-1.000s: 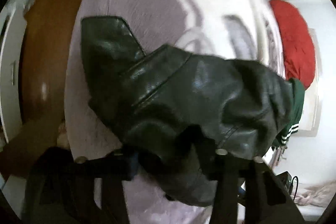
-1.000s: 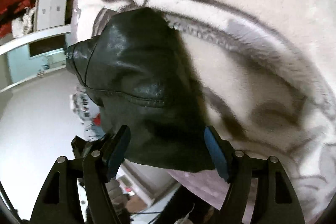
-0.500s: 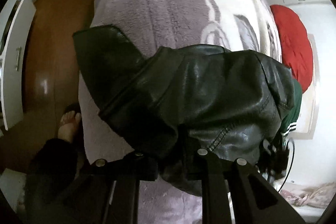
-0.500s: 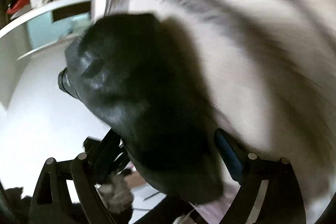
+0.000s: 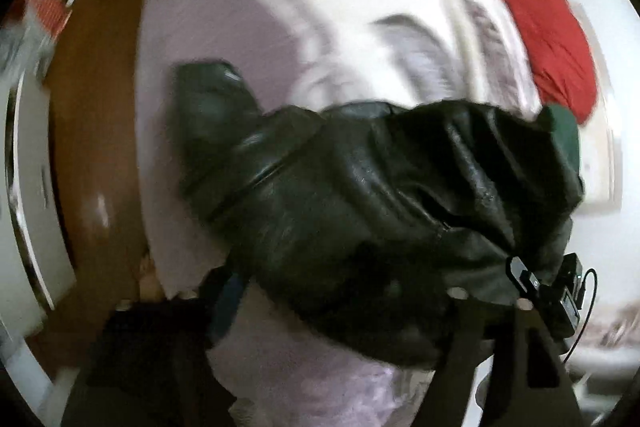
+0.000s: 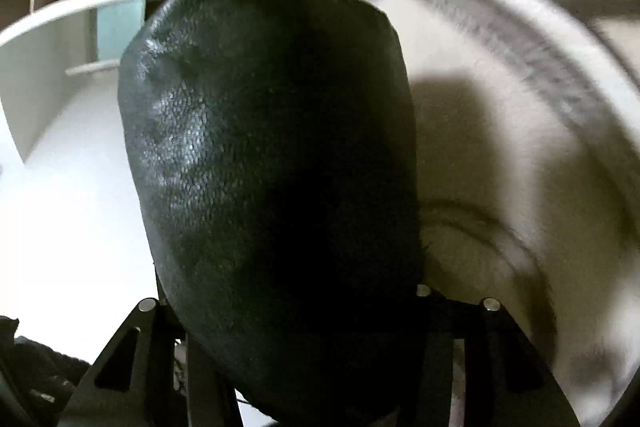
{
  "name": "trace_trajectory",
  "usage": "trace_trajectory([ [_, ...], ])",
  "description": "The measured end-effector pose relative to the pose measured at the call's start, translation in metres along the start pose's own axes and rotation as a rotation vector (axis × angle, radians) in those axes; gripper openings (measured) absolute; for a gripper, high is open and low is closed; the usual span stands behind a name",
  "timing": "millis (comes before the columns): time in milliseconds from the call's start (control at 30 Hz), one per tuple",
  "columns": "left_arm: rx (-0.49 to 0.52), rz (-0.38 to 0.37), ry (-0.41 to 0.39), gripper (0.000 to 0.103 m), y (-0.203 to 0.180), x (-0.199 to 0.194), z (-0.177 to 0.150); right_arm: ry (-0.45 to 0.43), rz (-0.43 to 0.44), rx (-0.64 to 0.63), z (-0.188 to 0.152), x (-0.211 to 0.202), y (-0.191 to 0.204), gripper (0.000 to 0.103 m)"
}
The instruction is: Fold large clothes
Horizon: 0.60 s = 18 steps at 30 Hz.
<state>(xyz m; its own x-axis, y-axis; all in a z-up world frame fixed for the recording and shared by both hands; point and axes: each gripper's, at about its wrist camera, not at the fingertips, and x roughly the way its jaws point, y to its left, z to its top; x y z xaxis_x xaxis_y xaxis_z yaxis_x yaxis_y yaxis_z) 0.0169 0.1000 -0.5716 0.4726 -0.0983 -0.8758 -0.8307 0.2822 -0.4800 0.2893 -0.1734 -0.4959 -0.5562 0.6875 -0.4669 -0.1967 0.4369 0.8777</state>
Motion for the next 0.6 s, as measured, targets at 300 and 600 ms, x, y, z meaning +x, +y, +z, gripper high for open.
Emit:
trace_trajectory([
  [300, 0.171, -0.002, 0.014, 0.073, -0.074, 0.033, 0.001, -0.45, 0.117, 0.443, -0.036, -0.099, -0.117, 0.065],
  [600, 0.191, -0.034, 0.103, 0.073, -0.141, 0.098, -0.021, -0.537, -0.3, 0.373, -0.076, -0.199, -0.052, 0.079],
])
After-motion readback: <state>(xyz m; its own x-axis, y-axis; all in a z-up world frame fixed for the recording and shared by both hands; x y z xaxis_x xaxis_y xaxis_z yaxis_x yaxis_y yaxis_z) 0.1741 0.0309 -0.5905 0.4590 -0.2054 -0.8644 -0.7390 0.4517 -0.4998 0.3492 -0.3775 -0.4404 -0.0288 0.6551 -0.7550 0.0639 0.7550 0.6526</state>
